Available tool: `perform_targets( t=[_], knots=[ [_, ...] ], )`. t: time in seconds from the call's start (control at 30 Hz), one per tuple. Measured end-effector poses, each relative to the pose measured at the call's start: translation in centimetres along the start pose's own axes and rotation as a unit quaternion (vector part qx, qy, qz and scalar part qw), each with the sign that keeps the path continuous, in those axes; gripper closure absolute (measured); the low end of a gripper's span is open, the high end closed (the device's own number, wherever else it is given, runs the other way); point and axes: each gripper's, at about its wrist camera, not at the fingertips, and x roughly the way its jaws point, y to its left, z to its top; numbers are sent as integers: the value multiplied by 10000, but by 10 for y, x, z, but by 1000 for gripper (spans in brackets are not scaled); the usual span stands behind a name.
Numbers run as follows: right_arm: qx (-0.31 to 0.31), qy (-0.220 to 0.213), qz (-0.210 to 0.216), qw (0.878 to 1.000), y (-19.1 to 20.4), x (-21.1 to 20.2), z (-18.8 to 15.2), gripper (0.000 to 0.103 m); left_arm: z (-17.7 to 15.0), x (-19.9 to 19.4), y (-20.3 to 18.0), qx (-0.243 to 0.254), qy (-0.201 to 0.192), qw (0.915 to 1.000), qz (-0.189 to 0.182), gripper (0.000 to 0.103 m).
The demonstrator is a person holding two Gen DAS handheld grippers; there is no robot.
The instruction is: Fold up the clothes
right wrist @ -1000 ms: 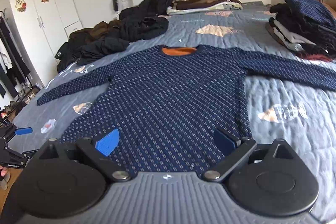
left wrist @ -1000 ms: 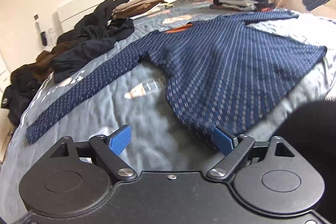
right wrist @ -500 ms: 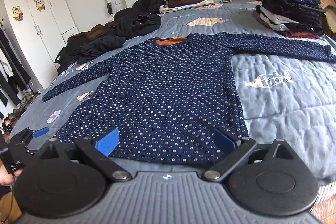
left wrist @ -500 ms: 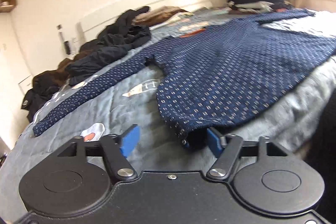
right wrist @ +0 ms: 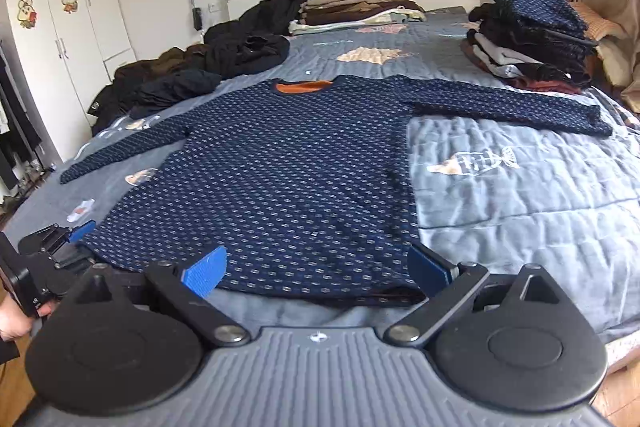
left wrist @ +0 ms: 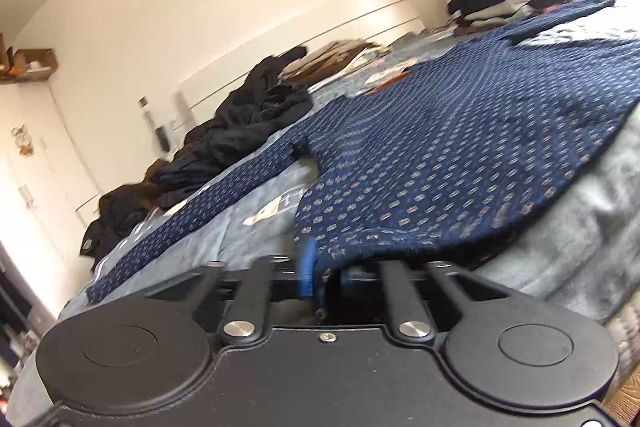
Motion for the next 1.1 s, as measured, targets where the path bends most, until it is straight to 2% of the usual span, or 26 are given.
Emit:
perform_targets(
  t=[0.07,0.17,0.23,0.33,0.4,0.5,0.6,0.7,0.87,1.1],
  knots=[
    [67,-2,-26,10000,-6,-1,-2,6,-2,4,2,-42,129,9999,49,92],
    [23,5,-58,10000,-10,1,-6,6,-6,6,3,-99,156,9995,242,79],
    [-165,17,-150,9997,-12,4,-8,6,-5,8,9,-353,243,9990,152,79],
    [-765,152,-351,9963,-20,14,-13,6,-5,7,14,-452,284,9985,119,76],
    [-1248,237,-399,9911,-24,21,-19,6,-6,6,15,-452,296,9985,120,70],
    [-1905,305,-530,9798,-26,34,-29,6,-7,7,21,-614,352,9974,126,63],
    [-2448,280,-664,9669,-27,49,-37,7,-6,7,22,-679,398,9968,137,62],
    [-2520,328,-693,9647,-37,66,-36,8,-6,7,22,-668,423,9968,146,62],
    [-2282,304,-683,9707,-53,79,-30,9,-5,7,20,-651,460,9967,176,61],
    [-2455,396,-676,9662,-51,99,-32,14,-7,8,20,-666,456,9965,231,55]
  ],
)
